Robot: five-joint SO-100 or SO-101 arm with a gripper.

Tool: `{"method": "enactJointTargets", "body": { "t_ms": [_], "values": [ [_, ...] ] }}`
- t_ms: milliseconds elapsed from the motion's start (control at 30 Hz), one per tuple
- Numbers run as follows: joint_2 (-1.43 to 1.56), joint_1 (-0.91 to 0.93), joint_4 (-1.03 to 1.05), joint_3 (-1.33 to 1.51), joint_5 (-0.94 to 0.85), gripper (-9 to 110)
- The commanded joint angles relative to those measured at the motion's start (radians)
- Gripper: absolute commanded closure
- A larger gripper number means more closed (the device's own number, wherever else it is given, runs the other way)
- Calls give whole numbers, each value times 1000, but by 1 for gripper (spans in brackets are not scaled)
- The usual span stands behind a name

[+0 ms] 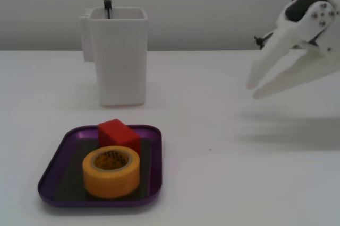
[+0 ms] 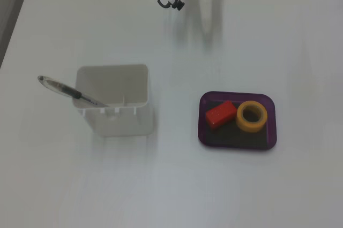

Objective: Remove the yellow tape from the box.

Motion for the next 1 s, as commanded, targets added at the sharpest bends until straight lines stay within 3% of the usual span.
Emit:
{"method": "enactJointTargets", "body": {
  "t_ms": [0,500,733,967],
  "values": [
    [-103,0,-43,-129,5,102],
    [-1215,-195,-5,-930,63,101],
    [-1637,-270,9,-1256,75,88],
    [-1908,-264,-6,-1456,72,86]
  ]
}}
